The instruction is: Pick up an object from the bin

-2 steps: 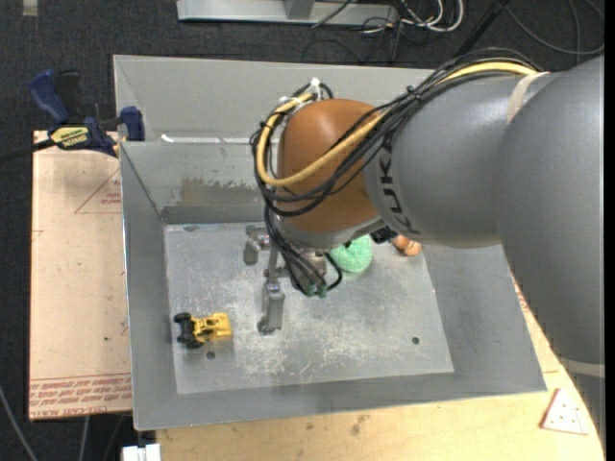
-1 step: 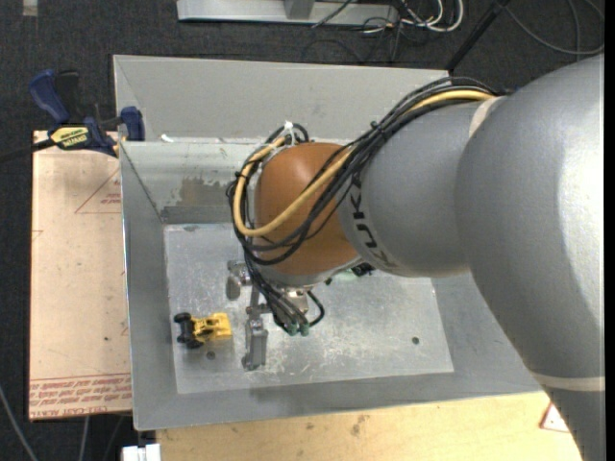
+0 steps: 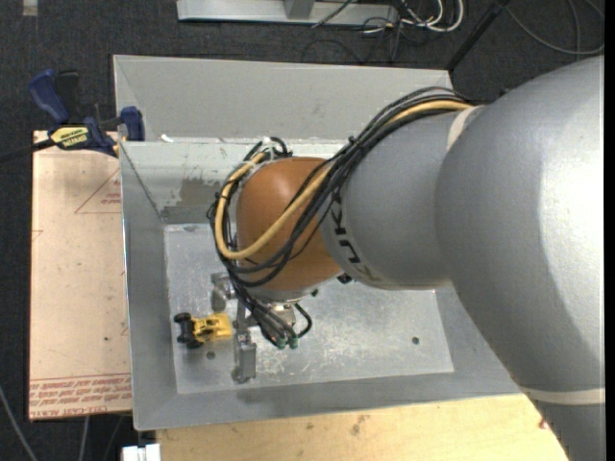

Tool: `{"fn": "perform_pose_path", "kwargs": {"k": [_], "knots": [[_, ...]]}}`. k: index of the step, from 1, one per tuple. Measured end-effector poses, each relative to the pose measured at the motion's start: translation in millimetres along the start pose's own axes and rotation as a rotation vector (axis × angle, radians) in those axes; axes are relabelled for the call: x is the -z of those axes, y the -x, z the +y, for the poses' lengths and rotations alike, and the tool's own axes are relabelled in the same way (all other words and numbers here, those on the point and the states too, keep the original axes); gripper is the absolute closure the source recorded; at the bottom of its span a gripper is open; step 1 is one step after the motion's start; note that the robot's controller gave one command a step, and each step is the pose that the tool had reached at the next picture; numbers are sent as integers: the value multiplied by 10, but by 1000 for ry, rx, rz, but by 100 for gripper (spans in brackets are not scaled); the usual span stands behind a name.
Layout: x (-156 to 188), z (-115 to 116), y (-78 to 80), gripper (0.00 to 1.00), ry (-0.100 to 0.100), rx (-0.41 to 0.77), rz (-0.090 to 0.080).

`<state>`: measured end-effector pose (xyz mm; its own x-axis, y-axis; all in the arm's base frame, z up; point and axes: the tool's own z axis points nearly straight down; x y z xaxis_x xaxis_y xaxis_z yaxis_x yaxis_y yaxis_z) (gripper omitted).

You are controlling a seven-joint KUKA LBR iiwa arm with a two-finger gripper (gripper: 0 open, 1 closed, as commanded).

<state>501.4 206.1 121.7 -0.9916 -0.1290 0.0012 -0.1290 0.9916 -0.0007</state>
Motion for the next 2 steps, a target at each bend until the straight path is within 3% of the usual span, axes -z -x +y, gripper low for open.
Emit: {"fn": "perform_pose_path", "kwargs": {"k": [1, 2], "knots": [[-264, 202, 162, 0, 3, -30, -5], [-337, 338, 132, 100, 1, -71, -1]]}}
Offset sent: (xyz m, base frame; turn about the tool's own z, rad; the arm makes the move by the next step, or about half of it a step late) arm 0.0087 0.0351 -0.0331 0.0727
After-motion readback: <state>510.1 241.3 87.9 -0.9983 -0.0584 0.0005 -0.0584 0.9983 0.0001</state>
